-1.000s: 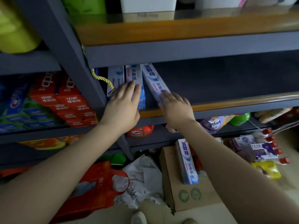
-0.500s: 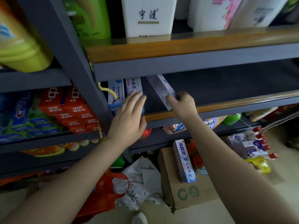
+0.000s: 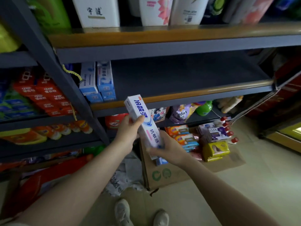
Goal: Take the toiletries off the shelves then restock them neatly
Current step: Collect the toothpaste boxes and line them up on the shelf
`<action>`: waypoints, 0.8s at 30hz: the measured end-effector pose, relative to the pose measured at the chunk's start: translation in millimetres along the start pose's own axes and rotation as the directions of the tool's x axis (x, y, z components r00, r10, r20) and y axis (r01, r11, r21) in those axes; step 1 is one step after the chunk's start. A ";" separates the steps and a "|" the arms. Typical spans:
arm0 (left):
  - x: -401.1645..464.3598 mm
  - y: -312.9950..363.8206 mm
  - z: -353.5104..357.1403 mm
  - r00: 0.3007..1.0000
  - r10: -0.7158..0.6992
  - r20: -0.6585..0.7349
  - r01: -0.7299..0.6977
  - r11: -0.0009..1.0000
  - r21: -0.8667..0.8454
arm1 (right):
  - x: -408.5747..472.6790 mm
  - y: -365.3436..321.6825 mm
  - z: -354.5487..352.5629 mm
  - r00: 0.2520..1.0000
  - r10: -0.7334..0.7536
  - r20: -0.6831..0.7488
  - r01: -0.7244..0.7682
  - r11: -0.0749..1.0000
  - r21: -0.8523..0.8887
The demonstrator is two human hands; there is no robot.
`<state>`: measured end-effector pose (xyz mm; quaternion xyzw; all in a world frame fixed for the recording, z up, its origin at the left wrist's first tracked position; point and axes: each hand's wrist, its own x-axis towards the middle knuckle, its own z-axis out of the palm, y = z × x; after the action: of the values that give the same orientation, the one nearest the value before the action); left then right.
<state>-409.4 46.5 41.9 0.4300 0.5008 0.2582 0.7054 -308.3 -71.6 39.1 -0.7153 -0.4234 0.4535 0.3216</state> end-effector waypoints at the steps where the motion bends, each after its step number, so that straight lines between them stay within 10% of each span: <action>1: -5.4 -2.9 3.5 0.998 -0.041 0.055 0.045 0.996 -0.080 | -7.5 2.9 -2.6 1.000 0.024 0.003 -0.024 0.993 0.116; 9: -43.7 -21.3 28.1 0.962 0.033 0.270 0.041 0.963 -0.265 | -42.5 26.7 -35.4 0.998 0.065 -0.021 -0.058 0.968 0.246; 16: -72.0 -27.9 45.0 0.819 0.329 0.470 -0.455 0.872 0.183 | -50.3 45.7 -49.6 0.979 -0.017 -0.205 0.015 1.000 -0.013; 24: -69.9 -26.5 34.5 0.847 0.314 0.428 -0.444 0.862 0.246 | -55.0 45.0 -55.8 0.910 -0.170 -0.379 0.083 0.968 -0.235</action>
<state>-404.7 -34.3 57.3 0.6761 0.2975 0.2187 0.6376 -255.4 -144.8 43.1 -0.7935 -0.4415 0.2292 0.3507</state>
